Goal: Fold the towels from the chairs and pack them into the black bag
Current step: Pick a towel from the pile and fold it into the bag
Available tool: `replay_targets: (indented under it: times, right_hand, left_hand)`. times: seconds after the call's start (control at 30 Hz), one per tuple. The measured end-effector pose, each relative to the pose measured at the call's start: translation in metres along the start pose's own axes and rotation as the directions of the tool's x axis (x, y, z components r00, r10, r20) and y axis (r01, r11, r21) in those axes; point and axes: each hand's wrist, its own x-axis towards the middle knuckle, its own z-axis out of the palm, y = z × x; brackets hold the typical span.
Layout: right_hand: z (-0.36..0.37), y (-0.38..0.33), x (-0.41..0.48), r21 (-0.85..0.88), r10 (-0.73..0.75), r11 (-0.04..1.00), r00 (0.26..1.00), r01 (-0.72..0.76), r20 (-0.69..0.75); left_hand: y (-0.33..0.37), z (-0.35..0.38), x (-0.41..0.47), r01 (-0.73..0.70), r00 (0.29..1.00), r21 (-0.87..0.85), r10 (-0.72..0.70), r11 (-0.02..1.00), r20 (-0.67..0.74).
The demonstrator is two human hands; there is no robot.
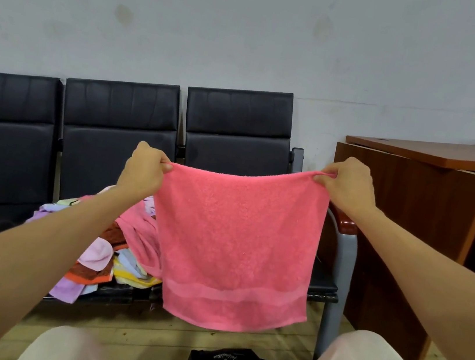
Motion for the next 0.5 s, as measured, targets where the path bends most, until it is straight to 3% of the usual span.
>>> replay_targets:
  times: [0.13, 0.33, 0.5]
  right_hand:
    - [0.000, 0.001, -0.001, -0.023, 0.062, 0.998, 0.998, -0.062, -0.024]
    - [0.014, 0.007, 0.006, 0.107, 0.149, 0.983, 0.989, -0.150, 0.011]
    - [0.042, 0.017, 0.019, 0.186, 0.208, 0.958, 0.976, -0.217, 0.064]
  left_hand:
    - [0.000, 0.005, 0.002, -0.001, 1.000, 0.067, 0.002, 0.998, -0.023]
    - [0.007, 0.016, 0.006, 0.127, 0.992, -0.165, -0.124, 0.978, 0.029]
    - [0.000, 0.045, 0.020, 0.259, 0.966, -0.433, -0.239, 0.864, 0.101]
